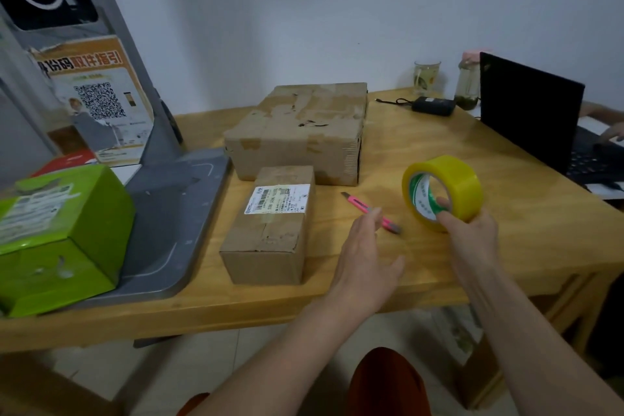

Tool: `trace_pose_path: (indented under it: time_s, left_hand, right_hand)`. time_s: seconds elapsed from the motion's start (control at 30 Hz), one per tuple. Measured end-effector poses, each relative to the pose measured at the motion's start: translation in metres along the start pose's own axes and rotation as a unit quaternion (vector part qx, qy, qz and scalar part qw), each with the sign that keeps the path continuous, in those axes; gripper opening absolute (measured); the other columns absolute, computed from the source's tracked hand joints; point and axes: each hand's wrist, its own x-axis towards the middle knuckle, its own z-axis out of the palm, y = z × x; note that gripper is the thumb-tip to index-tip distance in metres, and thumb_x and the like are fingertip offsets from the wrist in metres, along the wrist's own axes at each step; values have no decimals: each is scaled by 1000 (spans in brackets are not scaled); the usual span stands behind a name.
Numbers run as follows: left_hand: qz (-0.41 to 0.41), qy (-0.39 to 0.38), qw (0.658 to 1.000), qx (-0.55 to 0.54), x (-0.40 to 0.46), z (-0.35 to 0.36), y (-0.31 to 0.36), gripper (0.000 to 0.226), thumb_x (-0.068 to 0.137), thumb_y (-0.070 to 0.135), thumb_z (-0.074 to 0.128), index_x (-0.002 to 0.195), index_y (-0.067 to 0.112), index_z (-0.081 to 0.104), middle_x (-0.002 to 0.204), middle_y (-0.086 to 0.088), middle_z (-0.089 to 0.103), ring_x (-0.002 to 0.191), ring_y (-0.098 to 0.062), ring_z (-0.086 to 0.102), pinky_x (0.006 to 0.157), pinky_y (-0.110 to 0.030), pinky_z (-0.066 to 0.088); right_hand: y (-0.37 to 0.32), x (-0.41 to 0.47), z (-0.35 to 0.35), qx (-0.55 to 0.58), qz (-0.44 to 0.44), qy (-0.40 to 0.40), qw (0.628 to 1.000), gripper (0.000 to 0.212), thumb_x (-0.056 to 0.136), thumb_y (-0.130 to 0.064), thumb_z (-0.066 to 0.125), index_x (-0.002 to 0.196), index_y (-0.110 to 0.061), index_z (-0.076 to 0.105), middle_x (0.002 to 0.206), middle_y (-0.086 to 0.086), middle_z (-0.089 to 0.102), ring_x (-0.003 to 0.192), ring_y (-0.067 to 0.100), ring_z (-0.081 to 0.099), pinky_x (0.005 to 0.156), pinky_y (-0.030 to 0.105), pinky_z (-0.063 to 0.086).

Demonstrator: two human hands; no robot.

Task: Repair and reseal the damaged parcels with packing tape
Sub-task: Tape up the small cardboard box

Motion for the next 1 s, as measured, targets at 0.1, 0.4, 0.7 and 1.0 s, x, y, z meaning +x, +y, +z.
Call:
trace_pose_path:
  time_s: [0.1, 0.4, 0.7, 1.0]
  left_hand:
    - [-62, -11, 995, -71, 17, 6, 9, 86, 85, 11, 72, 153, 20, 20, 153, 3, 37, 139, -10, 36, 116, -32, 34]
    - [-41, -4, 972, -231, 45, -5, 44, 87, 83, -13, 61, 153, 23, 23, 154, 5, 36, 142, -8, 31, 117, -37, 30]
    - [35, 153, 931, -330, 7, -13, 48, 49, 90, -9, 59, 102, 37, 67, 89, 19, 73, 82, 0, 66, 69, -12, 51]
    - [-45, 139, 937, -317, 0, -36, 32, 28, 91, 3, 64, 71, 19, 73, 64, -1, 70, 62, -11, 67, 71, -30, 59]
  right_hand:
    - [-5, -7, -4, 39, -22, -7, 999, 39, 74, 3, 68, 112, -2, 60, 106, 13, 70, 92, 24, 67, 80, 38, 53]
    - [-87, -49, 3, 167, -72, -158, 971, 27, 88, 13, 49, 83, -12, 56, 91, 2, 71, 98, 23, 68, 88, 41, 52]
    - [-93, -87, 25, 304, 44, -166, 937, 6, 86, 7, 59, 88, 3, 56, 76, 11, 66, 96, 30, 69, 89, 42, 55]
    - [-87, -104, 33, 198, -66, -190, 959, 37, 68, -25, 72, 102, -12, 65, 101, 7, 73, 97, 19, 69, 78, 33, 54]
